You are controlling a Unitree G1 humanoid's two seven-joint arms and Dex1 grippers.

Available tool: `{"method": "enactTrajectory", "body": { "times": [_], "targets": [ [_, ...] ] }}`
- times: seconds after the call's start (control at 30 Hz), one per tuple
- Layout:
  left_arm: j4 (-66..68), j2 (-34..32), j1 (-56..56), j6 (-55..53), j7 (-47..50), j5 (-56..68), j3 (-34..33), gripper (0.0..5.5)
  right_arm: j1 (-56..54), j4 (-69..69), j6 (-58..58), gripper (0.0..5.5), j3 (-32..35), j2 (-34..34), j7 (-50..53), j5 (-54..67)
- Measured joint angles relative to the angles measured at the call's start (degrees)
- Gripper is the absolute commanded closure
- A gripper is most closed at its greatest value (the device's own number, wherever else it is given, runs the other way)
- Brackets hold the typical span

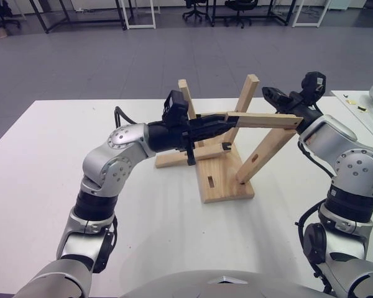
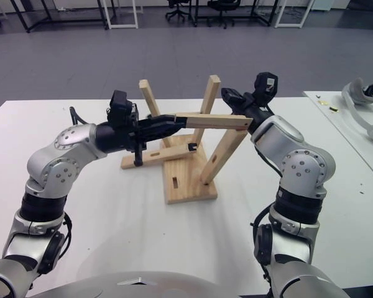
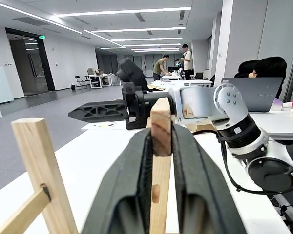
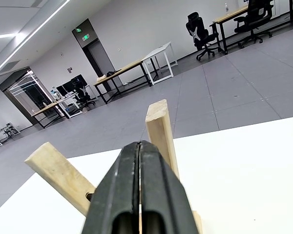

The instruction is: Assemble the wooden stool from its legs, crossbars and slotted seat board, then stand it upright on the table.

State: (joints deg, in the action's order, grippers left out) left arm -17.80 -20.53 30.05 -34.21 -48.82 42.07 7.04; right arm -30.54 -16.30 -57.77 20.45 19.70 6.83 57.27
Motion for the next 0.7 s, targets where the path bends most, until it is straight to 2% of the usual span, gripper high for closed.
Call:
{"method": "enactTrajectory", "body": {
  "times": [0.4, 0.63, 0.7],
  "targets": [
    [-0.6, -4.69, -2.48, -0.38, -3.26, -2.23, 1.37, 5.09, 0.0, -0.2, 0.0, 5.5, 0.04, -0.28, 0.04, -0.22],
    [-0.45, -8.95, -3.55, -1.83, -3.12, 3.48, -9.88, 5.09, 0.54, -0.42, 0.0, 5.5, 0.33, -0.47, 0.17, -0.23],
    [-0.66, -11.72, -7.32, -3.05, -5.29, 3.34, -9.54, 5.09, 0.78, -0.44, -0.01, 5.5, 0.45, -0.58, 0.2, -0.24]
  ]
}}
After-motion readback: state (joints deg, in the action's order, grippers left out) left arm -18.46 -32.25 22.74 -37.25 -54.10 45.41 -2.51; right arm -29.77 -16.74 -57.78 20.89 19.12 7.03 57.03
